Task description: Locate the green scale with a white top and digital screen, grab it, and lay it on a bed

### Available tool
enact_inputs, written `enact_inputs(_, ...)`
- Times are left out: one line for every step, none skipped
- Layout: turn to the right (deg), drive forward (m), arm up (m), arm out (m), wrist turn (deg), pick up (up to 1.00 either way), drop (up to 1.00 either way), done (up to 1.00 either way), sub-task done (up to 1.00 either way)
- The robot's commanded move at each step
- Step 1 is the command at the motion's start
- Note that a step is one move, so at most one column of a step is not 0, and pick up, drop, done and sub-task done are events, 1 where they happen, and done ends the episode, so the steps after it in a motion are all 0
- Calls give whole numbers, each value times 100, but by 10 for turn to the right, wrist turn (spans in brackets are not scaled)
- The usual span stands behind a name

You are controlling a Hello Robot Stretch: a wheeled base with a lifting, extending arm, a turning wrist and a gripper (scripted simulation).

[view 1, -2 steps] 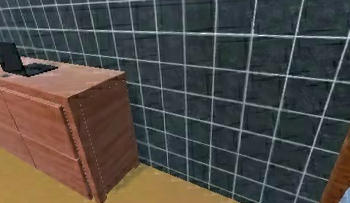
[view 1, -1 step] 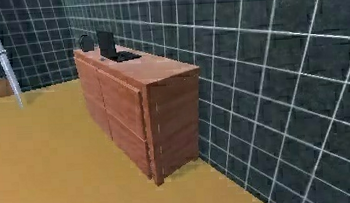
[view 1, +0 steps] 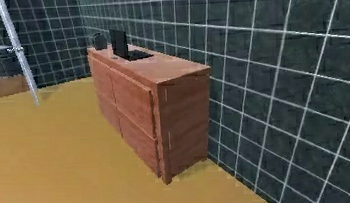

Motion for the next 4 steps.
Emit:
enact_inputs(450,0,0,0,0,0,0,0,0)
enact_inputs(90,0,0,0,0,0,0,0,0)
enact_inputs(0,15,0,0,0,0,0,0,0)
enact_inputs(0,0,0,48,0,0,0,0,0)
